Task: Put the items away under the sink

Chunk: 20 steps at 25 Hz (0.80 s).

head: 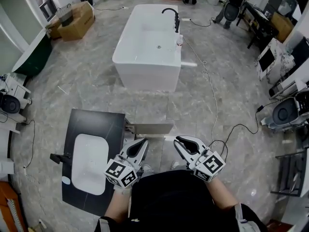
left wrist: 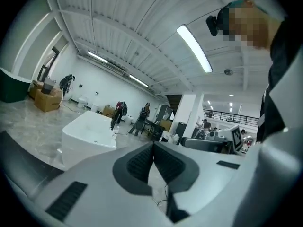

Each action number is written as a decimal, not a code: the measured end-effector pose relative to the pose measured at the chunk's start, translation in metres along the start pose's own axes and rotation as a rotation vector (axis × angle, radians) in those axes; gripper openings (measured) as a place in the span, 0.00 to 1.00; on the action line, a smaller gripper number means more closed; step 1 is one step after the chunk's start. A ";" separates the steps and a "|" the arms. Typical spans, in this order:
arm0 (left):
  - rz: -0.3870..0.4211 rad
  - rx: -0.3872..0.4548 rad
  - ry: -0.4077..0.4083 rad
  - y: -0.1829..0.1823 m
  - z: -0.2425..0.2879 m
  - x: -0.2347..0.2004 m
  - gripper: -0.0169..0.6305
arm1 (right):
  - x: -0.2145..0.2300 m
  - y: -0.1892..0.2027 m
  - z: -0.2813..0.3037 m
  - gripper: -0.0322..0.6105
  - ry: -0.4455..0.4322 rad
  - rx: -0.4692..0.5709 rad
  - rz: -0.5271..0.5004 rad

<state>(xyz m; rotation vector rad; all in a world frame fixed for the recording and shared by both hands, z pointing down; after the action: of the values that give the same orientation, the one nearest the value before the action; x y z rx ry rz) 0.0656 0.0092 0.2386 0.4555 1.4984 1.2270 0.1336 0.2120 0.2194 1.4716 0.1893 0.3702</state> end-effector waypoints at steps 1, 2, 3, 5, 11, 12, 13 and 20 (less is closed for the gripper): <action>0.002 -0.001 -0.002 0.002 0.000 0.002 0.06 | 0.001 -0.001 -0.002 0.13 0.001 0.001 -0.001; 0.007 -0.003 -0.005 0.003 0.000 0.003 0.06 | 0.001 -0.001 -0.003 0.13 0.001 0.001 0.000; 0.013 -0.005 -0.009 0.004 0.000 0.004 0.06 | 0.001 -0.001 -0.004 0.13 0.001 -0.001 0.001; 0.018 -0.006 -0.018 0.005 -0.001 0.006 0.06 | 0.001 0.000 -0.005 0.13 -0.003 -0.007 0.004; 0.022 -0.006 -0.036 0.006 -0.002 0.009 0.06 | 0.002 0.002 -0.005 0.13 -0.015 -0.019 0.009; 0.023 -0.007 -0.040 0.006 -0.002 0.009 0.06 | 0.003 0.001 -0.004 0.13 -0.018 -0.016 0.009; 0.022 -0.008 -0.043 0.006 -0.001 0.009 0.06 | 0.003 -0.001 -0.004 0.13 -0.023 -0.007 0.010; 0.018 -0.011 -0.056 0.007 0.003 0.011 0.06 | 0.009 0.003 -0.004 0.13 -0.033 -0.029 0.018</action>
<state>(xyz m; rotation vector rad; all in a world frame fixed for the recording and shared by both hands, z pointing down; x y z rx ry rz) 0.0620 0.0221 0.2396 0.4927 1.4417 1.2263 0.1405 0.2195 0.2233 1.4506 0.1437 0.3612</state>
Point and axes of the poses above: the fingertips, and each gripper's own axes: z forward along the fingers, x to its right, y out of its underside, the point moved 7 cm from there along -z, backward along the fingers, and after that the axes turned 6 degrees about -z, right-handed, at the moved point
